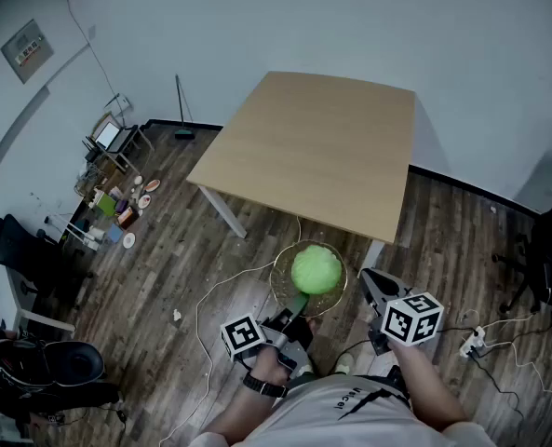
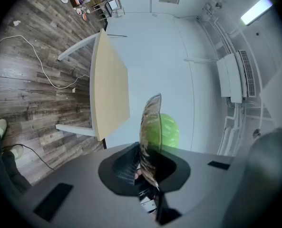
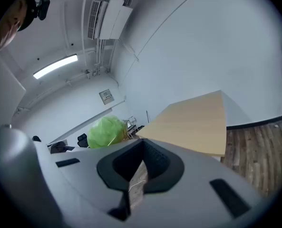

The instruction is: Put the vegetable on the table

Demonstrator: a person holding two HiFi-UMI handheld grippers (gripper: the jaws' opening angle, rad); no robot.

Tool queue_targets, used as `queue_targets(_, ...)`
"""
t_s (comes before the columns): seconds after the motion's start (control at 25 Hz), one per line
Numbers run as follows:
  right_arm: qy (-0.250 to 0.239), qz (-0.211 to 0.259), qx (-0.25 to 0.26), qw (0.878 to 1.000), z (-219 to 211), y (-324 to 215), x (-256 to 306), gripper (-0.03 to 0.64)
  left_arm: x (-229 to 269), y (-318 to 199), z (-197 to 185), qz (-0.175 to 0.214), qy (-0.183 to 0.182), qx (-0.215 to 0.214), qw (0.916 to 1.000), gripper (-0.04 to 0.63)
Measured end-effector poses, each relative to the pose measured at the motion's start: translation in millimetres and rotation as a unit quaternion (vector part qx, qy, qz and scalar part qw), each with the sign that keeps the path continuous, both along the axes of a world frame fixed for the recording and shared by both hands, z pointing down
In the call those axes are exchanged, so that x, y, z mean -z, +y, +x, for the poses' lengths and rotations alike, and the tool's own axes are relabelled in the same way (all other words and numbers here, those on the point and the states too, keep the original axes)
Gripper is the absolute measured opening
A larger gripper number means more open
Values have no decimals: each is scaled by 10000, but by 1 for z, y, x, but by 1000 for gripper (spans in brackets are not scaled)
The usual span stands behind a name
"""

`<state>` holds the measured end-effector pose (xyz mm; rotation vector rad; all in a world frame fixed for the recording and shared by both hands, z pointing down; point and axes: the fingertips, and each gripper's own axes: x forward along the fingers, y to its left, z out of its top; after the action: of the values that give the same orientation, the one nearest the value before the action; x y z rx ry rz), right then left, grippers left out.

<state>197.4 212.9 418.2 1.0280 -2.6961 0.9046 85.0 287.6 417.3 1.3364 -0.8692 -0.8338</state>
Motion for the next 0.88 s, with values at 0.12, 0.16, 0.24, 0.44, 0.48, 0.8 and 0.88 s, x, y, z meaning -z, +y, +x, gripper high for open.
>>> queue_targets(0.12, 6, 6, 14, 10000, 5, -2, -2, 12, -2, -1, 6, -25, -1, 15, 10000, 40)
queue_targets(0.16, 9, 8, 22, 10000, 6, -2, -3, 12, -3, -1, 7, -29, -4, 22, 10000, 40)
queue_targets(0.24, 9, 12, 45, 10000, 8, -3, -4, 12, -4, -1, 10, -41, -31, 36, 10000, 40)
queue_targets(0.44, -67, 17, 138, 9999, 16, -6, -4, 12, -8, -2, 20, -94, -44, 104, 9999, 40)
queue_targets(0.48, -102, 7, 157, 9998, 17, -7, -3, 12, -8, -3, 22, -115, 3, 130, 9999, 41)
queue_targets(0.8, -276, -110, 183, 9994, 21, -16, -10, 12, -24, -7, 16, -276, -72, 303, 9991, 40)
queue_targets(0.88, -297, -92, 199, 9993, 18, -19, -10, 12, -27, -10, 12, -303, -72, 334, 9990, 41)
